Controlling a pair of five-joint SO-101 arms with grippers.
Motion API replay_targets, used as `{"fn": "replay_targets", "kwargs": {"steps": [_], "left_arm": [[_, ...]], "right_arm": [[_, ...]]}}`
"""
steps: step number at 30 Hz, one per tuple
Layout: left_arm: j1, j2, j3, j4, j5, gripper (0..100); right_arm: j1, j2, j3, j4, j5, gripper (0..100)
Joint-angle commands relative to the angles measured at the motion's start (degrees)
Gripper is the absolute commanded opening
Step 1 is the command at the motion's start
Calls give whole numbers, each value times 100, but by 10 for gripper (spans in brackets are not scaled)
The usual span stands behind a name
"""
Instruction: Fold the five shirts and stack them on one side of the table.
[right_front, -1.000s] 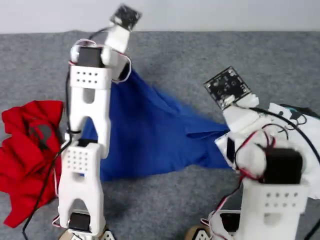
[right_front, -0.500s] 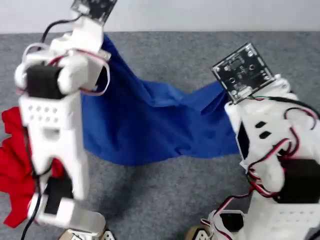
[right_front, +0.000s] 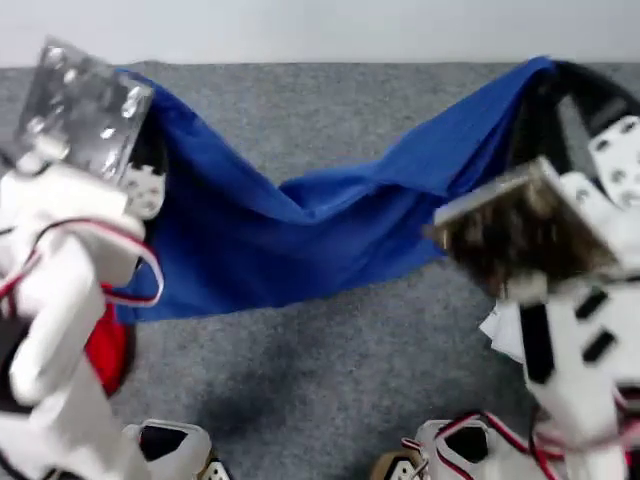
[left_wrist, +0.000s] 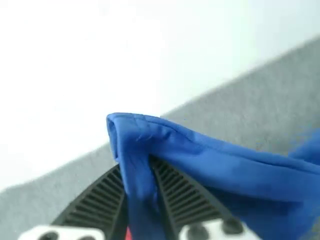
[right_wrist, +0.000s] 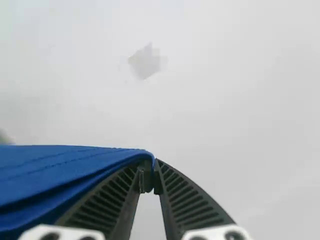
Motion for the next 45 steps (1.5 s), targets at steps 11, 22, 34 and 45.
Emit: {"fn": "replay_targets", "kwargs": {"steps": [11,22,34,45], "left_arm": [[-44,-1073,31,-360,-35,5],[-44,-1363,22,264,-35,5],[-53,-3068,1349,264,-53,5],[-53,-3305,2246,-26,-62,5]], "right_arm": [[1341,22,-1521,-734,642,10],[1947,-277,-1547,-198,633,10],[1974,-831,-1538,-198,668,10],[1974,-558,-879,154,976,10]]}}
